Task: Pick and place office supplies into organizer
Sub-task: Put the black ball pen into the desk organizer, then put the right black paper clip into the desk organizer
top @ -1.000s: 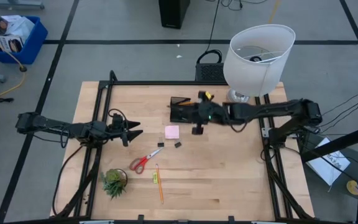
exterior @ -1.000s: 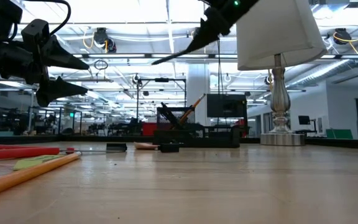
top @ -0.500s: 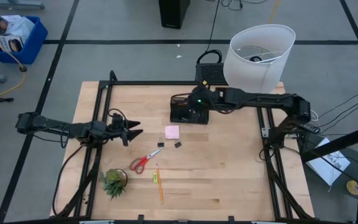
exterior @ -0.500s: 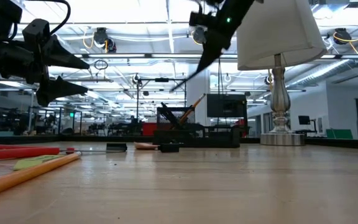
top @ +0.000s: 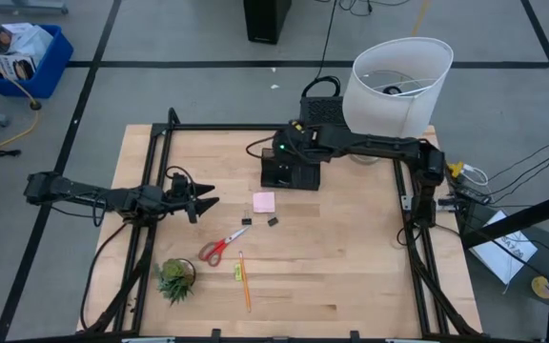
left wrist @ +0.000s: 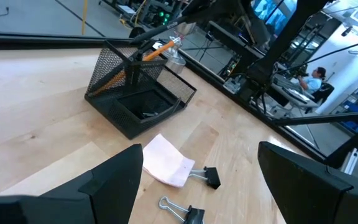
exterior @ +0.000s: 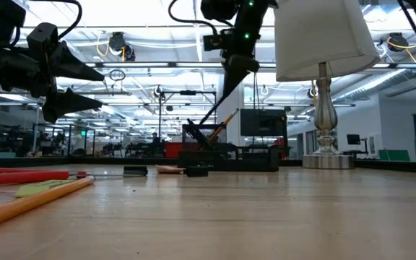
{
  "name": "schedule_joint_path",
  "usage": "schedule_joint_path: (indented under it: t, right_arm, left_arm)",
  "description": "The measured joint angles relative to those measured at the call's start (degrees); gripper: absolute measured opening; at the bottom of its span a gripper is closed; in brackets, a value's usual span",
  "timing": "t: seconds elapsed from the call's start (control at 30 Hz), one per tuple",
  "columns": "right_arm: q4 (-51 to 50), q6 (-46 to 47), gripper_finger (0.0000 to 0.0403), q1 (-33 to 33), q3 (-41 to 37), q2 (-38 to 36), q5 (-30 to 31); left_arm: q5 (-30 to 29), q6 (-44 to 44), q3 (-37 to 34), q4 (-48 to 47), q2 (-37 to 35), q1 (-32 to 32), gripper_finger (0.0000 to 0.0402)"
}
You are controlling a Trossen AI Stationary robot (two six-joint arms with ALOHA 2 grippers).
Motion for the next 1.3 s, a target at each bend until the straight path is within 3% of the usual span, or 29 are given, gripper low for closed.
schedule_joint_path:
  t: [0.2, 0.87, 1.07, 1.3]
  right_arm:
    - [-2.12, -1.48, 0.0029, -0.46, 3.31, 1.52, -4.24]
    - [3.82, -5.65, 0.0097, -0.39, 2.85, 1.41, -2.69]
    - [3.70, 1.76, 0.0096, 1.12, 2.83, 1.41, -3.00]
    - [9.03, 10.82, 0.0091, 5.31, -2.21, 1.37, -15.88]
  left_arm:
    - [0.00, 0.12, 0.00, 0.00, -0.02, 0.02, 0.0324]
    - [0.07, -0.19, 0.01, 0.00, -0.02, 0.01, 0.0324]
    - [0.09, -0.02, 0.01, 0.00, -0.01, 0.00, 0.0324]
    - [0.33, 0.00, 0.00, -0.39, -0.02, 0.01, 0.0324]
